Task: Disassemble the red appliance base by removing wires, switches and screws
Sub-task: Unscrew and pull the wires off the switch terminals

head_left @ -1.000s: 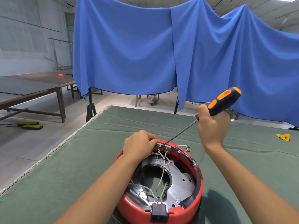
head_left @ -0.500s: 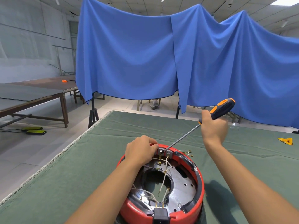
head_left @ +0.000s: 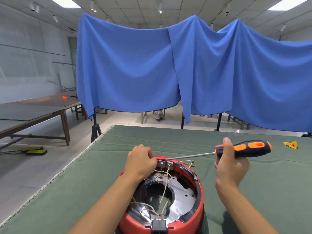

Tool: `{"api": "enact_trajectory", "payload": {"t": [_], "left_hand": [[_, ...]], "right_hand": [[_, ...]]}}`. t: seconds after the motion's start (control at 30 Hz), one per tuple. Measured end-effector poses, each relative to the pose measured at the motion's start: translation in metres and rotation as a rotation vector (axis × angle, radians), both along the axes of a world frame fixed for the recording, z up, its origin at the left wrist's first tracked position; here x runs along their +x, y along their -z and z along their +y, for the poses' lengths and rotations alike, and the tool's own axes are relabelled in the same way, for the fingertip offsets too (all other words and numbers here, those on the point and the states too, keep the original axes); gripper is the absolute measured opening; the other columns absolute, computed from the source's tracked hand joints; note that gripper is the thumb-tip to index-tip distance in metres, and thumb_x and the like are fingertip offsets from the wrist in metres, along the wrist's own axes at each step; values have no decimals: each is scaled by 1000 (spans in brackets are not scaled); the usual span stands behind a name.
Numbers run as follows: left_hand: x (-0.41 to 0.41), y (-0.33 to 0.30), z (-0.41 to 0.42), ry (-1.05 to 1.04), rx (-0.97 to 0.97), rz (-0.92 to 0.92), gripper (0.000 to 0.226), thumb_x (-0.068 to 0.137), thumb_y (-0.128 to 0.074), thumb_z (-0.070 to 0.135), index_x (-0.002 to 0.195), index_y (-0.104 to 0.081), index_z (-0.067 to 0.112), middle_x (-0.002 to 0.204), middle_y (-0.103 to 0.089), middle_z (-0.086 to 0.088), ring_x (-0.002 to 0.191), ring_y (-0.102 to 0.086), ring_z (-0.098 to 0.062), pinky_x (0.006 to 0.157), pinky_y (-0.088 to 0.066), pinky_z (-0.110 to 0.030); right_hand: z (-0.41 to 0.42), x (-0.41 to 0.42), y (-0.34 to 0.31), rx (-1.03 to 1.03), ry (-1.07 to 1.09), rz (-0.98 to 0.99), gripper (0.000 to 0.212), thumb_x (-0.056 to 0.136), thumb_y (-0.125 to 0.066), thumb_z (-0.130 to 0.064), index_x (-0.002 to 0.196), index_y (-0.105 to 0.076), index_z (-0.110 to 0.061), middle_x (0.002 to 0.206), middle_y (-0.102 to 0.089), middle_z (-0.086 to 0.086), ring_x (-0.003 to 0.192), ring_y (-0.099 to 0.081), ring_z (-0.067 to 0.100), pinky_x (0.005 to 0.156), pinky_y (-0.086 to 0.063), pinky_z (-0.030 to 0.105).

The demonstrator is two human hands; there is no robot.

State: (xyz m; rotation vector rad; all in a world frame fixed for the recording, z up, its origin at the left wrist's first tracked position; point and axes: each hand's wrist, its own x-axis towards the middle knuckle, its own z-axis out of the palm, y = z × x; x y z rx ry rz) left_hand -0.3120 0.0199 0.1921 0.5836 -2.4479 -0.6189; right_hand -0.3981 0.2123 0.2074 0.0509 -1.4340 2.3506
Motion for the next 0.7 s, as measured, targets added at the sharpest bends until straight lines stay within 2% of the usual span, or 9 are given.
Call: {"api": "enact_trajectory", "payload": {"t": [0.07, 0.13, 0.23, 0.3, 0.4, 0.5, 0.6, 0.7], "left_hand": [[2, -1, 0, 29, 5, -27, 13, 76, -54, 15, 65, -58, 21, 73, -54, 7, 88, -50, -20, 76, -41, -32], [4, -5, 2, 72, 48, -41, 17, 75, -55, 13, 62, -58, 24, 67, -55, 9, 82, -51, -18, 69, -41, -29], [12, -12, 5, 159, 94, -77, 15, 74, -57, 10, 66, -64, 20, 62, -56, 9, 66, -52, -14, 63, -43, -26], [19, -17, 10, 222, 38, -148, 16, 74, -57, 10, 72, -68, 21, 63, -58, 9, 65, -53, -11, 62, -46, -24], [34, -24, 15, 311, -124, -301, 23, 73, -56, 15, 89, -70, 26, 85, -65, 9, 88, -53, -10, 79, -49, -28], [45, -25, 17, 344, -319, -395, 30, 74, -58, 20, 101, -68, 29, 104, -63, 9, 103, -45, -11, 89, -41, -30], [48, -20, 20, 343, -446, -398, 23, 79, -61, 26, 101, -67, 30, 107, -60, 13, 106, -41, -12, 89, -36, -28], [46, -13, 22, 328, -498, -351, 18, 82, -62, 35, 98, -67, 30, 104, -58, 15, 106, -37, -11, 86, -32, -26]], "right_hand": [[-1, 7, -2, -1, -30, 63, 30, 77, -66, -43, 55, -68, -22, 48, -59, -8, 41, -48, 6, 43, -40, 21], [0, 11, 1, 36, -80, 136, 23, 83, -72, -32, 65, -69, -18, 52, -62, -6, 44, -51, 5, 43, -42, 17], [-3, 15, 11, 181, -212, 214, 7, 83, -75, -21, 83, -73, -15, 58, -65, -2, 49, -54, 8, 48, -47, 18], [-4, 15, 18, 211, -289, 195, 11, 81, -77, -20, 91, -74, -19, 68, -70, -3, 55, -58, 8, 50, -50, 19], [-9, 19, 26, 277, -373, 222, 17, 82, -76, -14, 99, -73, -17, 88, -73, 1, 65, -63, 5, 60, -52, 19], [-11, 22, 27, 297, -459, 216, 14, 83, -75, -11, 97, -72, -13, 90, -71, 6, 58, -58, 8, 55, -49, 20], [-10, 22, 27, 314, -485, 237, 14, 82, -75, -10, 95, -71, -10, 82, -69, 3, 55, -56, 11, 56, -47, 18], [-9, 21, 29, 324, -480, 253, 15, 81, -76, -11, 95, -71, -11, 86, -71, 6, 67, -64, 15, 66, -51, 21]]}}
